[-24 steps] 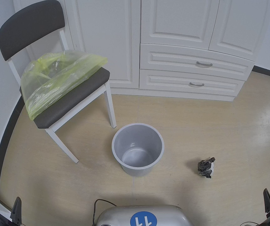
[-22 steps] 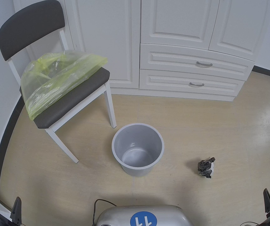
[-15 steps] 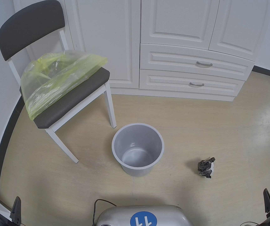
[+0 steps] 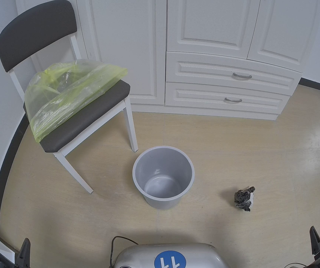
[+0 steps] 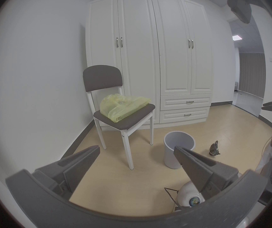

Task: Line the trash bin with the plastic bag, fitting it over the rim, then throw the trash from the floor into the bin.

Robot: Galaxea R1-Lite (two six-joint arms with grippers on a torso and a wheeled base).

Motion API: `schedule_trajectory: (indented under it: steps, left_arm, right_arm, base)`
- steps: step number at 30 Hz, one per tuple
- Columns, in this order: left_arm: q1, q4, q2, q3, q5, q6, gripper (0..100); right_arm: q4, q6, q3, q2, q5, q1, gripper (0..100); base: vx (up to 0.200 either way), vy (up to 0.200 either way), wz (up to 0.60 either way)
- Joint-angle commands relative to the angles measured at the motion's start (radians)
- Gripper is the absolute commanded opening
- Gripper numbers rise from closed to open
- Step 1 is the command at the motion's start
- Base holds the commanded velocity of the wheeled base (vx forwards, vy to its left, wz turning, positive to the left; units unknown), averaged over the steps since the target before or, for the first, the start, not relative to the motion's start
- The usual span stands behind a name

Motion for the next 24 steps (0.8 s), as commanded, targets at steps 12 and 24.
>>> schedule_trajectory:
  steps: [12,24]
  left_arm:
    - [0.000,0.006,-0.016,0.018,0.011,-0.061,100]
    - [0.000,0.003,-0.016,0.018,0.080,-0.156,100]
  right_arm:
    - [-0.012,0.063,0.018,-0.016,-0.002,0.002,100]
    - [-0.014,0.100,0.018,-0.016,-0.034,0.002,100]
  base:
    - [0.000,0.000,0.00]
    - [0.000,0.000,0.00]
